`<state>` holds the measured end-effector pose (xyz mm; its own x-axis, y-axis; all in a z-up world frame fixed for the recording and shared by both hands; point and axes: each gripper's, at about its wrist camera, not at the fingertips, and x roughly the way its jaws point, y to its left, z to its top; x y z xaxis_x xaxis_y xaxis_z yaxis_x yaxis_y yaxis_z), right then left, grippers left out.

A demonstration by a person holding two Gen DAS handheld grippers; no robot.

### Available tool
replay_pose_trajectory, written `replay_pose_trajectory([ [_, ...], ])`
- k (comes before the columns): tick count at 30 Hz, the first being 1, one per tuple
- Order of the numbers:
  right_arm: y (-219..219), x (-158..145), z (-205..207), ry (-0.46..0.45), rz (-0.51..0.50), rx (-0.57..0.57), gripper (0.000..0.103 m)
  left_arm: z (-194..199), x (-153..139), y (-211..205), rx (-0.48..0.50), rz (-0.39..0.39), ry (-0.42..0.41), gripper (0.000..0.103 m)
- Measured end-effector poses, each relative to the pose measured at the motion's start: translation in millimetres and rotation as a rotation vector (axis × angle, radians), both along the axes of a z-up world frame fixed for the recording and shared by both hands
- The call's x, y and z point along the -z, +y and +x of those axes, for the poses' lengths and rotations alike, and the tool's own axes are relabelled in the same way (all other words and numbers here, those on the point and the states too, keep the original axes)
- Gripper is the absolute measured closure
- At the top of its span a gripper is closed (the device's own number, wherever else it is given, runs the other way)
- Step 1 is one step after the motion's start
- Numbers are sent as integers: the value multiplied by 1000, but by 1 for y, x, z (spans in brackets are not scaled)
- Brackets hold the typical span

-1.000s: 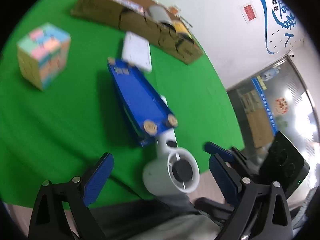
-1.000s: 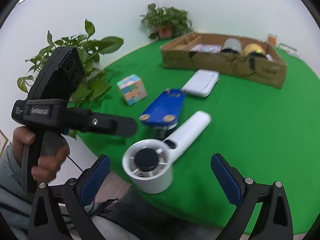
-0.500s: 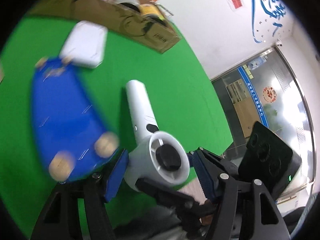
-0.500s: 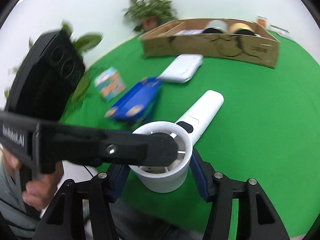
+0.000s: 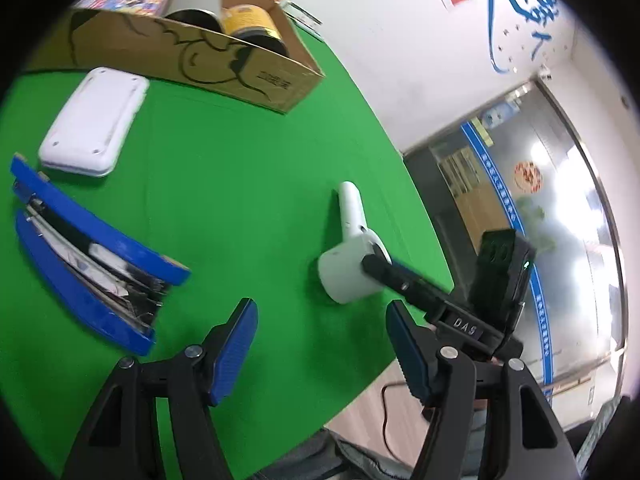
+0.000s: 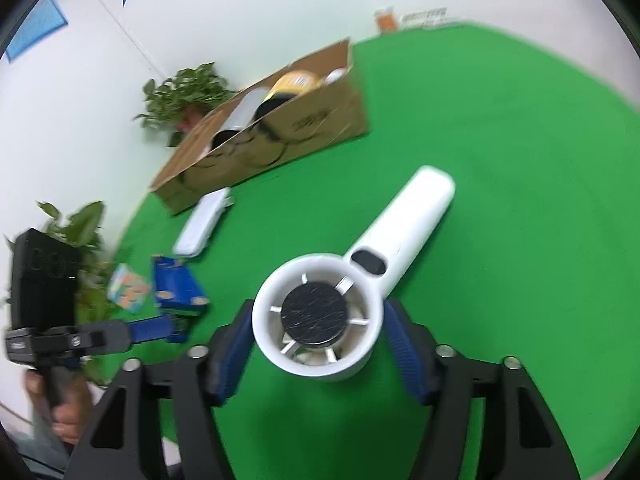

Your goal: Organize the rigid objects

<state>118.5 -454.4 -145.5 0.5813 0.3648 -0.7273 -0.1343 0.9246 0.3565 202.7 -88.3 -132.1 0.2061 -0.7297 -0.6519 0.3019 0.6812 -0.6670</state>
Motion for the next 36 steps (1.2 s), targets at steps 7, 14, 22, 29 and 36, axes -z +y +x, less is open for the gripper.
replay_pose_trajectory([
  [7,36,-14,4,9,-175,-19,18,18,-11,-25,29,73,-50,38],
  [14,59,-3,14,11,-115,-88,48,27,-18,-9,-1,58,-56,38],
  [22,63,21,28,72,424,-275,48,36,-25,18,-70,48,-63,38],
  [29,17,8,4,22,94,-50,27,59,-15,-11,11,82,-13,38],
  [36,68,-14,-6,-43,-41,-99,22,112,15,-59,99,212,92,38],
])
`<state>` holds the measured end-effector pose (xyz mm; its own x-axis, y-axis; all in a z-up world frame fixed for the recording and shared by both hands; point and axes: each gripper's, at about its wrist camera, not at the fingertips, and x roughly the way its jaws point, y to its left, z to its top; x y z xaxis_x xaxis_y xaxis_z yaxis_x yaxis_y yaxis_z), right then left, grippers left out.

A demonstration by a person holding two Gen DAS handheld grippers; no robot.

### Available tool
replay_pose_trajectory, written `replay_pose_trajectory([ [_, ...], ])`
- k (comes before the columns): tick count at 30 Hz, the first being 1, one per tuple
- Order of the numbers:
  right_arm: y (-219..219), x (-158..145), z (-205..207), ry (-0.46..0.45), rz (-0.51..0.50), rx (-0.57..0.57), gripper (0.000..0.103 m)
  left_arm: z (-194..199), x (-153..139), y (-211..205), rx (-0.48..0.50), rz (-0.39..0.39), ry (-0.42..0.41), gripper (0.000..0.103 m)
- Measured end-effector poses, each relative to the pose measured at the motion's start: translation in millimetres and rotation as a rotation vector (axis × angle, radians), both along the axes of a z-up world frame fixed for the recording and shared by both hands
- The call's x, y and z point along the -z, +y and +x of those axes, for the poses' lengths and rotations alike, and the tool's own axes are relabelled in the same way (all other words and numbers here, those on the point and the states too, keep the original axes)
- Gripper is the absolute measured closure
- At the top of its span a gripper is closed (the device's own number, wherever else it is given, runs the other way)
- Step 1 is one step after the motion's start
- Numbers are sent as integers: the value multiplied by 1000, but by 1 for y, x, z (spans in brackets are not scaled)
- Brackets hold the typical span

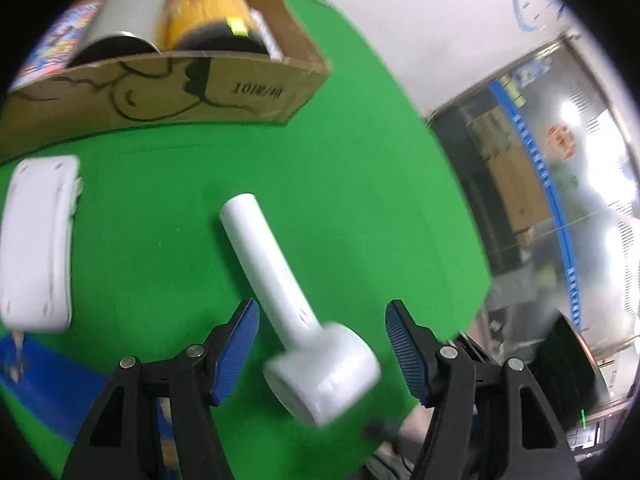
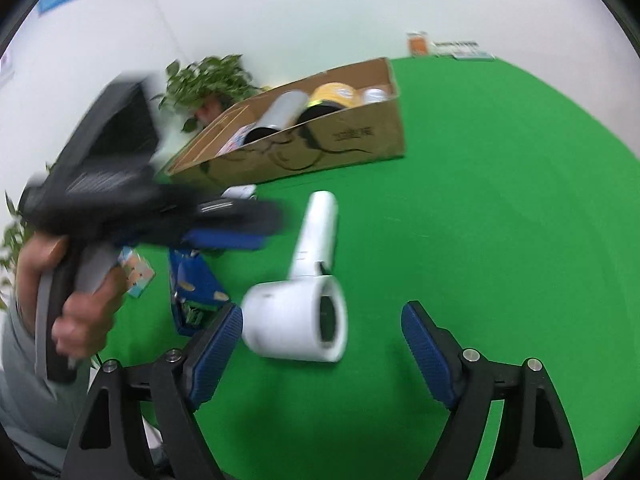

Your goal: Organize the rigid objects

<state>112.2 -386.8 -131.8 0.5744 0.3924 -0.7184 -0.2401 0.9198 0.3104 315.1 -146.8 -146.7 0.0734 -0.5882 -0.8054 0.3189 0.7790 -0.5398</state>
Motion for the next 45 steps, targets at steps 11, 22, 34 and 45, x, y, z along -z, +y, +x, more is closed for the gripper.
replay_pose_trajectory([
  [11,48,22,1,109,-84,35,44,31,33,3,-29,59,105,65],
  [22,65,5,-6,43,-111,41,46,22,1,14,-35,54,-11,69],
  [34,151,-144,34,-336,15,-165,46,17,-221,115,-187,139,-523,69],
  [45,227,-178,175,-213,20,-234,46,125,-244,160,-207,189,-487,69],
])
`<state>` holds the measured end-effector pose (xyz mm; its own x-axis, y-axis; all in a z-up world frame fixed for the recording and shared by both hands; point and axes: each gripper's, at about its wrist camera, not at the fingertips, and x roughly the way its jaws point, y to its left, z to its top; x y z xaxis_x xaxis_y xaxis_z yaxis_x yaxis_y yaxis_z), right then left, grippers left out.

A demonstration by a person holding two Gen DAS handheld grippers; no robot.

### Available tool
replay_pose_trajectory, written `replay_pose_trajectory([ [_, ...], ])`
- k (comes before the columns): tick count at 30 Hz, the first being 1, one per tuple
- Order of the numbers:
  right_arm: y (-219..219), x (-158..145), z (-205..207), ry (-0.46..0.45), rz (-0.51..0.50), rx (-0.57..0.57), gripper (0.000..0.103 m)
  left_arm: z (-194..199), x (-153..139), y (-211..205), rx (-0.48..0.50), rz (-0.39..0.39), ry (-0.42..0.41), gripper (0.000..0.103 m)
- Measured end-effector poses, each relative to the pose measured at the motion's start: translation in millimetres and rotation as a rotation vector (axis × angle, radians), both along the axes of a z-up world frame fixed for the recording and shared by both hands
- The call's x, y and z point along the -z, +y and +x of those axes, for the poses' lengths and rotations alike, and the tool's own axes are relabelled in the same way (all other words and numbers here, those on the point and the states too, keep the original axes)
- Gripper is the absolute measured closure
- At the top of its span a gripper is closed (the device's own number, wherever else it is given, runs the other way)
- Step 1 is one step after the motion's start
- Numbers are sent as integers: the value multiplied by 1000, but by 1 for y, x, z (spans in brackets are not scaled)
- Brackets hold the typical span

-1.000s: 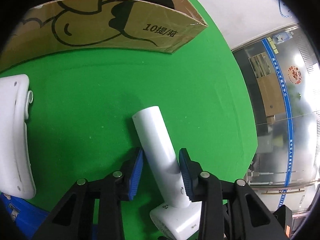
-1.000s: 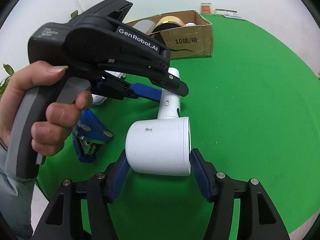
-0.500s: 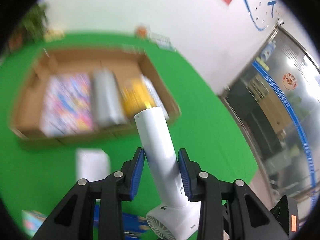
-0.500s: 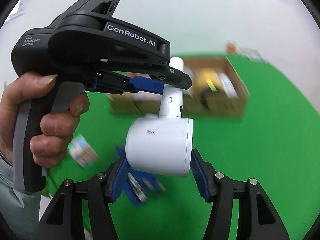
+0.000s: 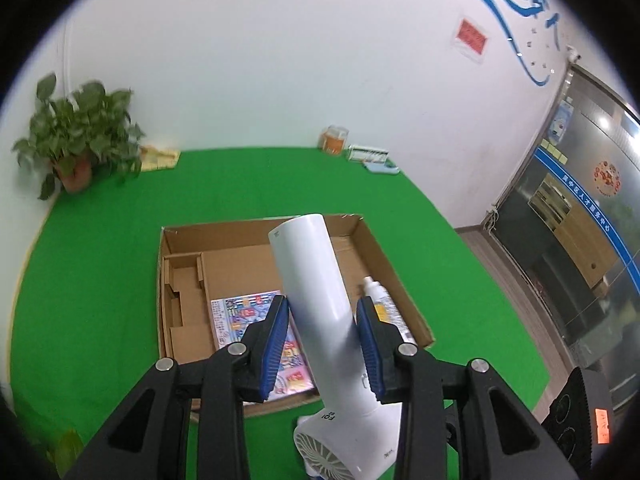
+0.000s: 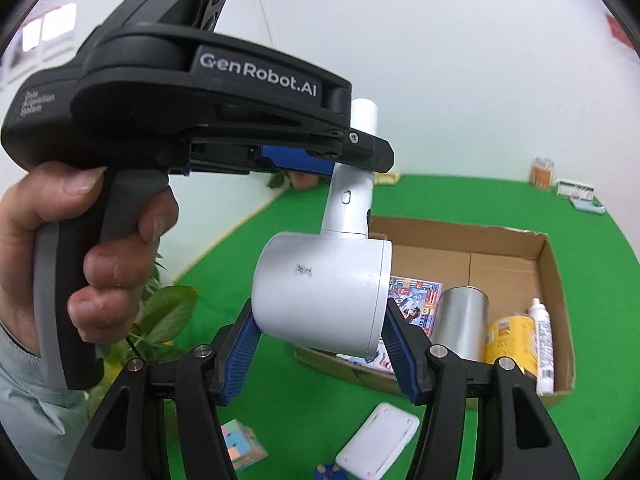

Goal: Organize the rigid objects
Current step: 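Carry the hair dryer into the box onto the game box and release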

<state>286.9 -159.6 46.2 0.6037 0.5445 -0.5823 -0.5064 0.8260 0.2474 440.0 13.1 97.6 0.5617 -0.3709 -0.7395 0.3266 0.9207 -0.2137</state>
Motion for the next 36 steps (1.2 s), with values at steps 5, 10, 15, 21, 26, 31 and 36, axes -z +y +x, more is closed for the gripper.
replay_pose_trajectory([
  [5,25,50,53,152,-20,6,46,42,62,27,-12,-61,124,69],
  [10,48,114,94,285,-63,17,46,73,133,43,-15,-92,226,70],
  [15,53,167,109,375,-93,40,46,91,185,50,-15,-103,312,70],
  [21,62,203,129,458,-128,50,44,104,221,59,-38,-105,397,71],
  [26,66,211,138,466,-111,-6,39,101,223,66,-66,-118,408,76],
  [31,54,210,133,457,-68,-27,39,93,216,65,-80,-85,415,76],
  [36,16,174,94,276,35,-62,1,59,173,65,-140,-30,276,70],
])
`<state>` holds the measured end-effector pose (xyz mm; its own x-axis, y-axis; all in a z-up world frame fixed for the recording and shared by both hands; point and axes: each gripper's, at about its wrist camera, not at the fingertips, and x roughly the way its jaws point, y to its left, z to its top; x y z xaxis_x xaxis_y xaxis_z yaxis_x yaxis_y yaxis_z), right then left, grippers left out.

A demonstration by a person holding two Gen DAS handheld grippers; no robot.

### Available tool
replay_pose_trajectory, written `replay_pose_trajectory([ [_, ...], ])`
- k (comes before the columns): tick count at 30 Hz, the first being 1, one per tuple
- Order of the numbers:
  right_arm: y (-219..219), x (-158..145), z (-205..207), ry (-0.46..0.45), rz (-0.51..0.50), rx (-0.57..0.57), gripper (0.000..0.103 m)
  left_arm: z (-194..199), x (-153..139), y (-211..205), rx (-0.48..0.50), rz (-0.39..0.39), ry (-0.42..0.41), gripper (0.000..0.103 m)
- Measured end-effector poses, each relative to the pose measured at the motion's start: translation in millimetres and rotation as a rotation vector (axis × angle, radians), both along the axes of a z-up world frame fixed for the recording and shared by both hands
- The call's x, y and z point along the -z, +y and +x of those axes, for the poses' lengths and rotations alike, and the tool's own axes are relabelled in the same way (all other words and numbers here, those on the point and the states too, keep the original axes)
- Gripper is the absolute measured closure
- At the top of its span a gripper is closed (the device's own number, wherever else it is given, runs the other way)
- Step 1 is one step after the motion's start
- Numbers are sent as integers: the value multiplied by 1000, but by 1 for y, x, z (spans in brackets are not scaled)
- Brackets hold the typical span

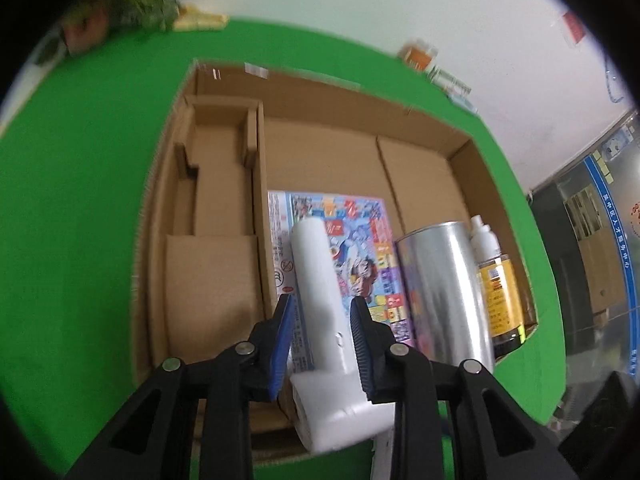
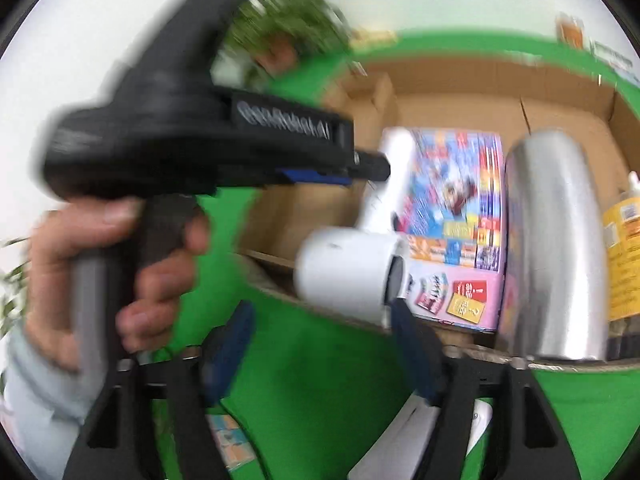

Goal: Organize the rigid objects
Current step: 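Carry the hair dryer into the box onto the game box and release, then move both grippers to the blue stapler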

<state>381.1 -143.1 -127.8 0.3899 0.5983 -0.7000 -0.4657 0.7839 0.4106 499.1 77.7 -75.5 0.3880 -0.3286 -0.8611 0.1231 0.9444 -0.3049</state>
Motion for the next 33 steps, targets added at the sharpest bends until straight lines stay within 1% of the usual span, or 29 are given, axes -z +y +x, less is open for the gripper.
replay_pose_trajectory([
  [1,-10,-12,-19,-106,-34,21,0,-18,-17,-1,-27,31,-79,56],
  [2,-16,-18,-34,-177,-74,37,0,-41,-35,-2,-57,49,-180,46],
  [3,-23,-24,-49,-240,-117,53,0,-59,-46,-3,-80,51,-255,20],
  [4,-33,-27,-64,-293,-152,72,0,-86,-61,-5,-117,54,-360,8],
  [5,-43,-27,-80,-330,-176,82,0,-118,-73,-8,-144,59,-462,5],
  [6,-48,-30,-91,-350,-188,82,0,-143,-80,-12,-149,71,-520,0],
  [8,-64,-24,-124,-404,-228,55,0,-179,-84,-18,-159,103,-548,0],
  [10,-79,-16,-157,-416,-239,9,1,-212,-78,-24,-160,125,-523,0],
  [11,-86,-7,-170,-403,-236,-27,1,-225,-73,-27,-165,130,-505,0],
  [12,-88,-10,-188,-387,-229,-51,1,-241,-68,-28,-164,121,-491,0],
  [13,-92,-3,-199,-365,-217,-76,1,-256,-63,-27,-167,116,-477,0],
  [14,-94,8,-208,-340,-214,-100,1,-267,-58,-28,-177,119,-466,0],
  [15,-92,11,-218,-319,-227,-121,1,-283,-52,-27,-190,128,-451,0],
  [17,-90,34,-224,-288,-264,-145,1,-299,-39,-28,-209,146,-421,0],
  [19,-90,50,-228,-253,-271,-148,3,-313,-26,-26,-218,128,-391,0],
  [21,-83,65,-221,-225,-266,-145,8,-320,-12,-25,-206,90,-334,0],
  [23,-77,77,-215,-192,-256,-167,12,-322,1,-27,-178,42,-279,0],
  [24,-73,85,-213,-183,-270,-178,21,-325,4,-29,-175,37,-269,0],
  [25,-70,91,-211,-176,-293,-184,28,-326,7,-32,-170,32,-264,1],
  [26,-66,91,-213,-171,-321,-184,37,-325,10,-35,-159,28,-260,1],
  [27,-64,90,-214,-186,-349,-176,42,-325,12,-38,-145,25,-256,1],
  [29,-64,92,-215,-187,-346,-171,43,-325,14,-42,-129,15,-250,1],
  [30,-66,93,-215,-179,-340,-166,44,-324,15,-44,-120,-2,-245,1],
  [31,-69,94,-216,-162,-327,-157,44,-323,17,-46,-116,-15,-238,1],
  [32,-76,94,-215,-125,-291,-137,45,-321,19,-47,-111,-34,-224,1],
  [33,-83,90,-215,-96,-253,-122,50,-319,21,-49,-107,-48,-218,1],
])
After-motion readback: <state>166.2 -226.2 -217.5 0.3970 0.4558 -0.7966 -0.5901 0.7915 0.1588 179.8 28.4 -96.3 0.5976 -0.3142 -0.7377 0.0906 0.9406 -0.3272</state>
